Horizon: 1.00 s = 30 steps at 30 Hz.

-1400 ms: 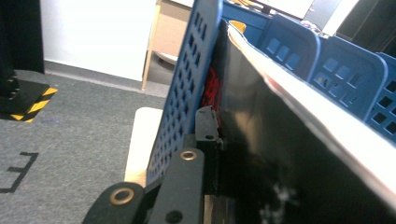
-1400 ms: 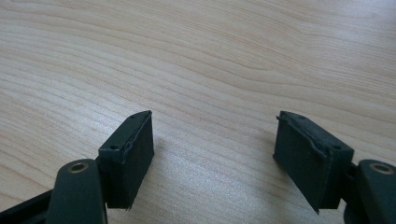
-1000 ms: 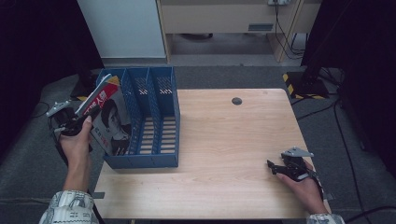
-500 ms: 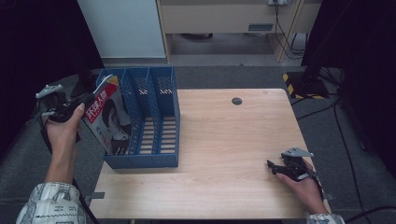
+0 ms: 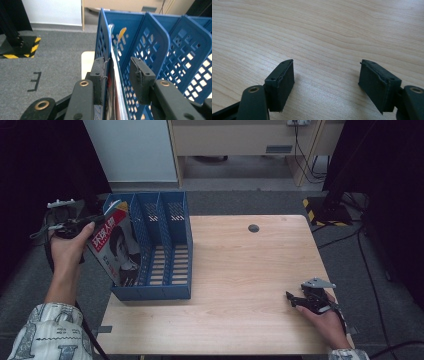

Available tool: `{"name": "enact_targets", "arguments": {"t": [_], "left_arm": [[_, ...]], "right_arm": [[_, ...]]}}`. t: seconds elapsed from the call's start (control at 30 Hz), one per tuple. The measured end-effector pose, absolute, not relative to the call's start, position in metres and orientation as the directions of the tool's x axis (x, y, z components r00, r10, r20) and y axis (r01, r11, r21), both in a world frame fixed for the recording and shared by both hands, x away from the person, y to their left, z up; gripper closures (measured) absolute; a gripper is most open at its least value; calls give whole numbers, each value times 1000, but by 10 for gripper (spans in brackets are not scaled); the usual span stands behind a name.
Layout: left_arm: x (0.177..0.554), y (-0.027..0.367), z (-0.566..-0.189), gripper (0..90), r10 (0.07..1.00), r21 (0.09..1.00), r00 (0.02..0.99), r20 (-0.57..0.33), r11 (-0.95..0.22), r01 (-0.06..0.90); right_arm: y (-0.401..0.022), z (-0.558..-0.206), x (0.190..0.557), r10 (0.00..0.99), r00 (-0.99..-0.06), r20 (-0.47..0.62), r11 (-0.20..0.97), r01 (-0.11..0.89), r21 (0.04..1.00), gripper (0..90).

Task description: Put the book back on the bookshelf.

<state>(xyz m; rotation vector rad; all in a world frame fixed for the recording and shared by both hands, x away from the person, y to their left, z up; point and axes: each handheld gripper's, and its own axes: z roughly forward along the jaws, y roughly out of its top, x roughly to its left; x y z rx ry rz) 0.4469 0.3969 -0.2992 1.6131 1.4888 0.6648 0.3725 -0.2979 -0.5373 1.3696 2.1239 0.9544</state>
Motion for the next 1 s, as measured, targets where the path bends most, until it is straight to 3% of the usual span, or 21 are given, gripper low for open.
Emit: {"name": "enact_targets", "arguments": {"t": [0.23,0.4,0.43,1.0], "left_arm": [[450,398,-303,684,981,814,143,-135,27,580],[450,396,-303,775,980,805,141,-141,31,592],[450,395,-303,858,978,799,148,-150,31,600],[440,390,-294,871,978,834,154,-140,33,550]], "right_arm": [[-298,-537,373,910,-415,6,273,609,745,283],[-298,-537,373,910,-415,5,273,608,745,283],[-298,-537,373,910,-415,5,273,608,745,283],[-298,-537,373,910,-415,5,274,608,745,283]]}}
